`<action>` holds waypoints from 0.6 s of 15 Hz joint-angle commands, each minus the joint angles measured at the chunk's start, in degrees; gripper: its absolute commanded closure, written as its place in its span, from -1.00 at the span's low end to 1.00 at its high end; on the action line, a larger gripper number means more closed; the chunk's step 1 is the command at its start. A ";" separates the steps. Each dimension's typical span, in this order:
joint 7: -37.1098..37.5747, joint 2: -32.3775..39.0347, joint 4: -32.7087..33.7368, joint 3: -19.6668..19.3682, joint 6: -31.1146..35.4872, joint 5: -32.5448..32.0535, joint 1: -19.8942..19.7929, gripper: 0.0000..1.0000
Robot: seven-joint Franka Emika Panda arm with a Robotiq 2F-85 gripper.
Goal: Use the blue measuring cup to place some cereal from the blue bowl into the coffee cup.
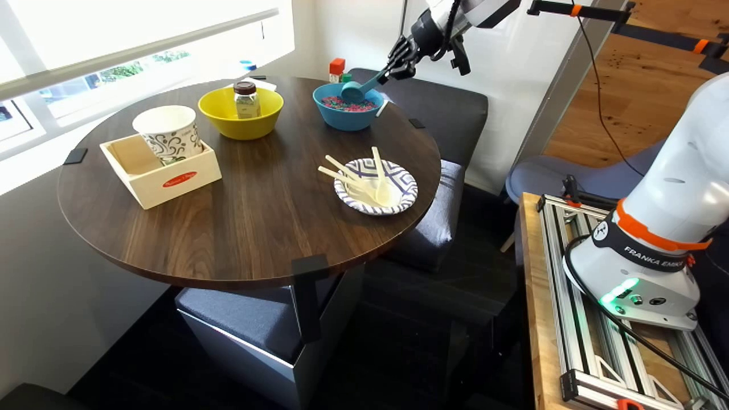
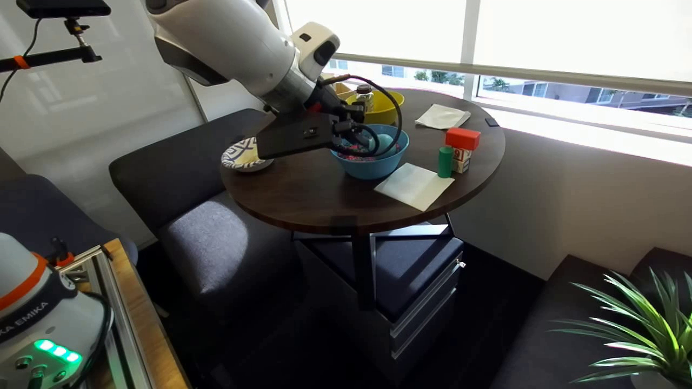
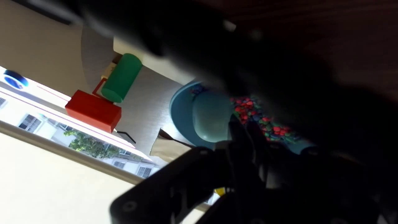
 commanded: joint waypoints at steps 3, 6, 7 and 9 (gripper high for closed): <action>10.83 3.30 -2.81 0.21 -5.18 -14.14 -0.13 0.96; 17.21 2.47 -1.32 -0.73 -12.64 -18.53 -1.05 0.96; 18.61 2.23 -0.54 -1.07 -15.53 -19.06 -1.39 0.96; 21.27 2.14 1.15 -1.97 -21.85 -19.63 -2.21 0.96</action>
